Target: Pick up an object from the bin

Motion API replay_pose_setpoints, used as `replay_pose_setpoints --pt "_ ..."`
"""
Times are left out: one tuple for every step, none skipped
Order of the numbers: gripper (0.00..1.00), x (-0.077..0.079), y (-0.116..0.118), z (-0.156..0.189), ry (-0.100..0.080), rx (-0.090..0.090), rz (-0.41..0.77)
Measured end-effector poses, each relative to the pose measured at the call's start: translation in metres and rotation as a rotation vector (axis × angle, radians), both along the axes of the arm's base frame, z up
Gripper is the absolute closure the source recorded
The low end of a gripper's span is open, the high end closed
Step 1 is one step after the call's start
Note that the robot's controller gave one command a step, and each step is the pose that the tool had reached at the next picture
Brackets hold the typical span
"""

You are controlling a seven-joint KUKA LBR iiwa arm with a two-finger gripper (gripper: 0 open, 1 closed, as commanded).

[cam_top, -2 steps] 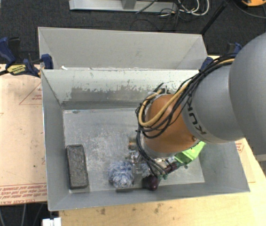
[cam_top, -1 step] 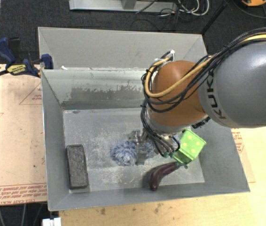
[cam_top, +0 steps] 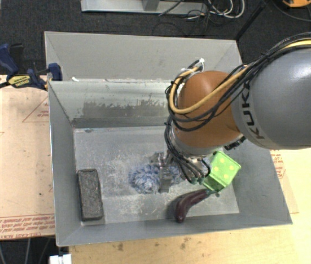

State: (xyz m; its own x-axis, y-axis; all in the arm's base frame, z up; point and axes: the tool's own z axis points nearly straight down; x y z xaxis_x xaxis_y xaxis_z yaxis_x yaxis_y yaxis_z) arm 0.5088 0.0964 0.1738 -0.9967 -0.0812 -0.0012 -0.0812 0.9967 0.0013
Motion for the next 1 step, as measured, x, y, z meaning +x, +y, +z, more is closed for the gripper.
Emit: replay_pose_setpoints --pt "1.00 -0.0009 0.0156 0.1186 -0.001 0.000 0.025"
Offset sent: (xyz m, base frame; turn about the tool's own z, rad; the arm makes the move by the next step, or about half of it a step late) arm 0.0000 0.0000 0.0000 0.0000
